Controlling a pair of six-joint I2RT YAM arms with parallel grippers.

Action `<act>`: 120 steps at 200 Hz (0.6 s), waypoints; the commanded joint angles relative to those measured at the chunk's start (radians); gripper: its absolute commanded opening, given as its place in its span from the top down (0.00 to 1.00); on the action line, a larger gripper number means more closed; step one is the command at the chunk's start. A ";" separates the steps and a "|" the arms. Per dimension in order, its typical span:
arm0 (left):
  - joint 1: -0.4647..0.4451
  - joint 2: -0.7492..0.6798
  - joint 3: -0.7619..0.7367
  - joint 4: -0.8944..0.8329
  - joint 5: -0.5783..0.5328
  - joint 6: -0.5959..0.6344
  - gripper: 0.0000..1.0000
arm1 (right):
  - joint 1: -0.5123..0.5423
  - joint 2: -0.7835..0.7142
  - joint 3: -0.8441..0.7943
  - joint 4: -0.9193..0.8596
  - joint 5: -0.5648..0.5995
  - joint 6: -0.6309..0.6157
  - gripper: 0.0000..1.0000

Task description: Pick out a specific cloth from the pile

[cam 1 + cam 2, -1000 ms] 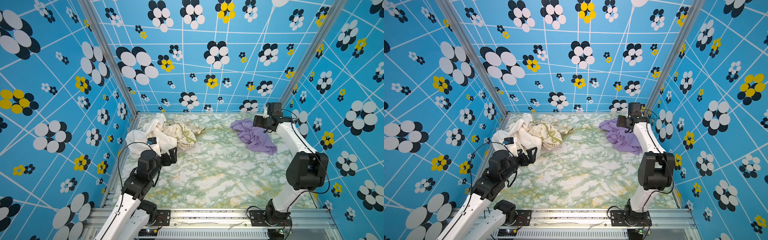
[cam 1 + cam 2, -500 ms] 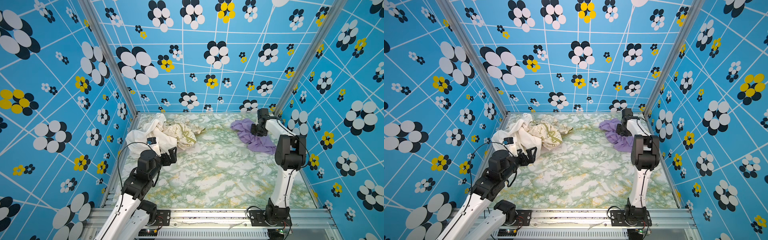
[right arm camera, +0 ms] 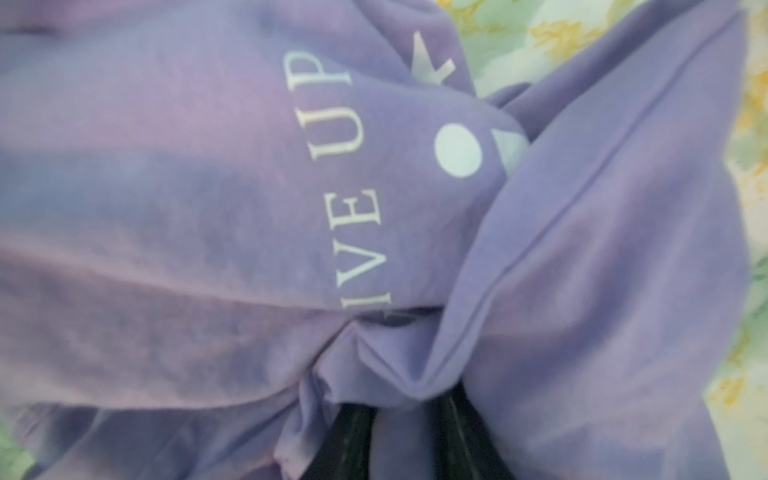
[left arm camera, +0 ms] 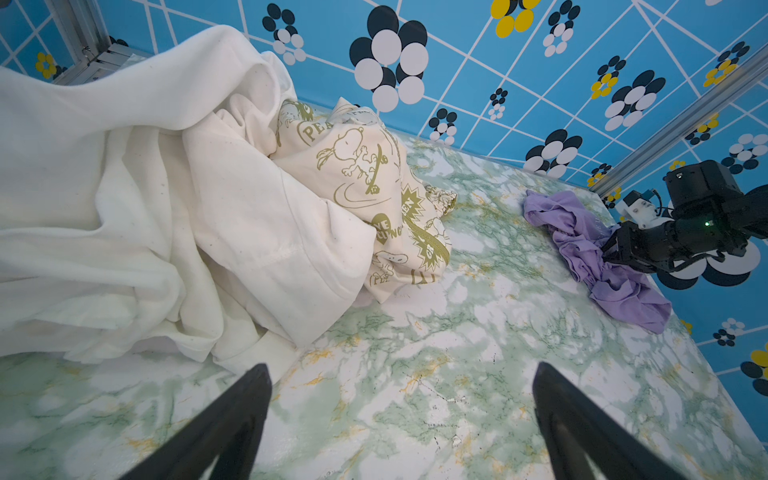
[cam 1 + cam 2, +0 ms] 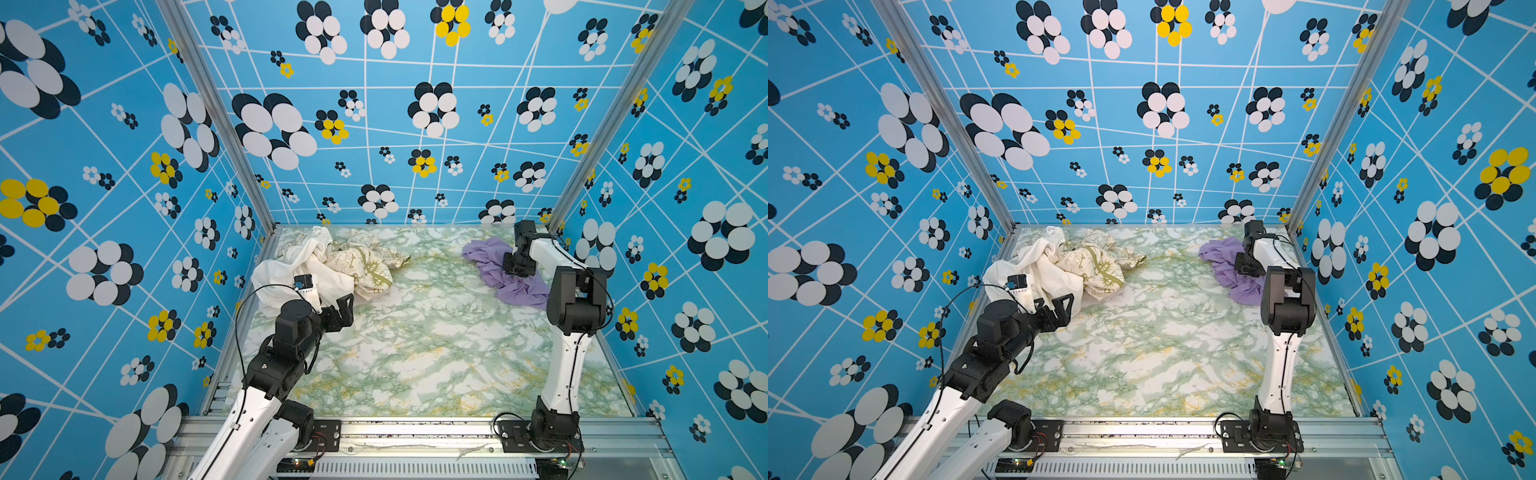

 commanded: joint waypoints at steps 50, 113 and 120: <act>0.029 0.014 0.015 0.002 -0.068 0.079 0.01 | -0.010 -0.194 -0.034 -0.032 -0.006 -0.008 0.34; 0.092 0.091 -0.016 0.170 -0.131 0.228 0.01 | -0.010 -0.592 -0.319 0.269 -0.049 0.024 0.09; 0.107 0.108 -0.019 0.192 -0.132 0.238 0.01 | -0.010 -0.642 -0.381 0.329 -0.054 0.026 0.07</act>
